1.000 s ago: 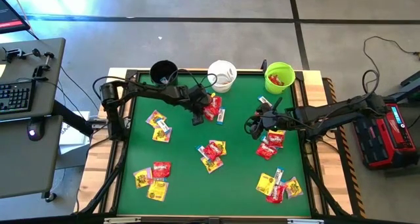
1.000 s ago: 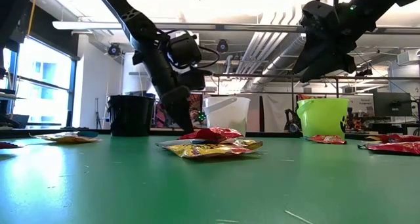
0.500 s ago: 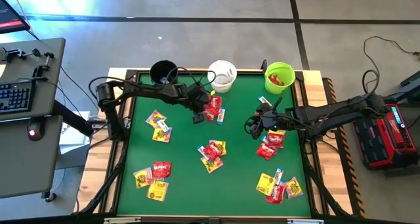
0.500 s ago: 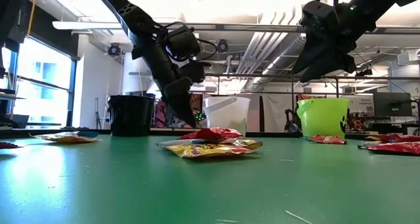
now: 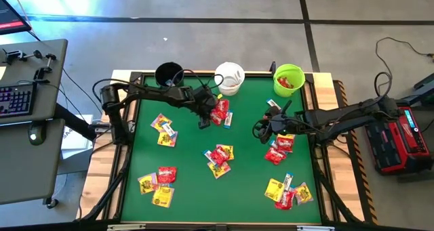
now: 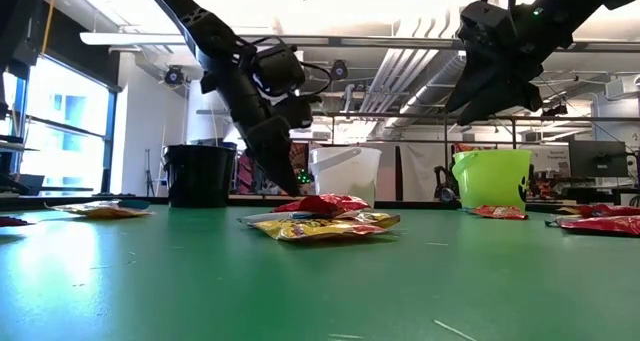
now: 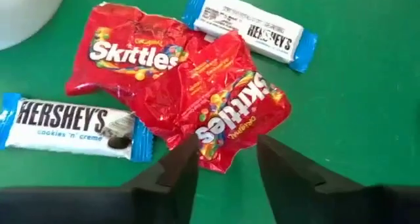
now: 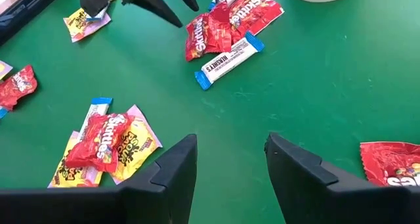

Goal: Sort candy by brand, put in halloween buckets
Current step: Put the red candy into the green bucket

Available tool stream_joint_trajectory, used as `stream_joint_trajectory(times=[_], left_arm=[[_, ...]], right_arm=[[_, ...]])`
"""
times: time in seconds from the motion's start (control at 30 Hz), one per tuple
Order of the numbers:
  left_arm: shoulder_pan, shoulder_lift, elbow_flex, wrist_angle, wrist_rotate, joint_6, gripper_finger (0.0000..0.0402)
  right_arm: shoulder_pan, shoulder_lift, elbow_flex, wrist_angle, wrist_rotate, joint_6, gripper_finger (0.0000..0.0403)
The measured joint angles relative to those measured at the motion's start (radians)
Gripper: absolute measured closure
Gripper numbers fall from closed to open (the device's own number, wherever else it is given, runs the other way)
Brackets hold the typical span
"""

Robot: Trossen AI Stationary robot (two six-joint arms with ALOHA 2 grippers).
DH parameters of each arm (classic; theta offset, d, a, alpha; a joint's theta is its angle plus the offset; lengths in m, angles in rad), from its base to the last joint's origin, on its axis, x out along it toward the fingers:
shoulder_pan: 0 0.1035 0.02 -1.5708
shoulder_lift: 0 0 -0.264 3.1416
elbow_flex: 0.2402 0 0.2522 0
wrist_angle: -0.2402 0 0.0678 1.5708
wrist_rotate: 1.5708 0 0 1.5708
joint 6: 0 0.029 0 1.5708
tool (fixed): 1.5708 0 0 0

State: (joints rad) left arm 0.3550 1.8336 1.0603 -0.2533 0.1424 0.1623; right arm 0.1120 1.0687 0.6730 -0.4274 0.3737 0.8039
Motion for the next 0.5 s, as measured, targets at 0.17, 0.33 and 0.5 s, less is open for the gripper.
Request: stream_joint_trajectory(times=[0.17,0.33,0.5], left_arm=[[0.001,0.048,-0.001,-0.005,-0.096,0.024,0.023],[0.001,0.063,0.0,0.006,-0.101,0.025,0.0237],[0.001,0.066,0.0,0.039,-0.099,0.025,0.0273]], right_arm=[[-0.001,0.0,0.0,0.0,0.008,0.0,0.0234],[-0.001,0.0,0.0,0.0,0.012,0.001,0.0234],[-0.001,0.0,0.0,0.0,0.013,0.003,0.0234]])
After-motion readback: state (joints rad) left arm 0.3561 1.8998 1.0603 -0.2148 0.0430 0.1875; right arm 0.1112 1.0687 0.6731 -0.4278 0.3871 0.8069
